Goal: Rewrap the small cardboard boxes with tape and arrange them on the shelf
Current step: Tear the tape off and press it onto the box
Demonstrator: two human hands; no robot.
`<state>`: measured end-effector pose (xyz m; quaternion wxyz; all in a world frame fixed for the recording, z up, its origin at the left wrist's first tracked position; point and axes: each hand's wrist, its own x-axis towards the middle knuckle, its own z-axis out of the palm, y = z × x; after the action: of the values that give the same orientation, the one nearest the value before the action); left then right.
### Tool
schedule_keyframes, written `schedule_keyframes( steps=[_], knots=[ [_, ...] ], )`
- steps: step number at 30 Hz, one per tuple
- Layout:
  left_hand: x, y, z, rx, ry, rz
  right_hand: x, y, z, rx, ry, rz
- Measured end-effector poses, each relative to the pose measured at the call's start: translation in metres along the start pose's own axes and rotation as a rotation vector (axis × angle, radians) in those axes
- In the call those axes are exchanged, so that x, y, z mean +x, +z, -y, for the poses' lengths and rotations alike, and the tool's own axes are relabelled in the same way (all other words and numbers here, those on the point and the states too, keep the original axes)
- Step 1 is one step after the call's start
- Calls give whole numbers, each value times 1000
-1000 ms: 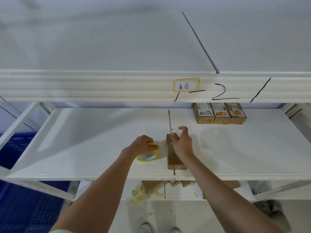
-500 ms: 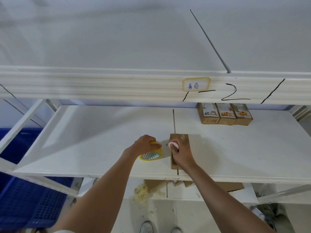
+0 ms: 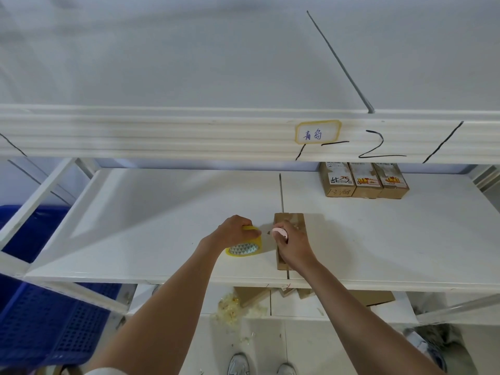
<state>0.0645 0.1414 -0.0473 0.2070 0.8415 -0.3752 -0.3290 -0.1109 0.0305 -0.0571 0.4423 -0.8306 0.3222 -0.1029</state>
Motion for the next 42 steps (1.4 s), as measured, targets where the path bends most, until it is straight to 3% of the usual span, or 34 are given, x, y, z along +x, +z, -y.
schedule_keyframes(
  steps=[25, 27, 31, 33, 35, 38, 42],
  knots=[
    [-4, -1, -4, 11, -7, -5, 3, -14, 5, 57, 83, 79],
    [-3, -2, -3, 15, -6, -8, 4, -15, 3, 130, 120, 18],
    [-3, -1, -3, 13, -1, -14, 9, -28, -1, 591, 297, -158],
    [-3, -1, -3, 11, -12, -12, 14, -39, -6, 700, 328, -280],
    [-2, -1, -3, 8, -21, -15, 18, -51, -19, 617, 345, -388],
    [-2, 0, -2, 10, -30, -14, 18, -65, -56, 279, 408, -463],
    [-1, 0, -3, 13, -27, -8, 13, -74, -96, 58, 504, -383]
  ],
)
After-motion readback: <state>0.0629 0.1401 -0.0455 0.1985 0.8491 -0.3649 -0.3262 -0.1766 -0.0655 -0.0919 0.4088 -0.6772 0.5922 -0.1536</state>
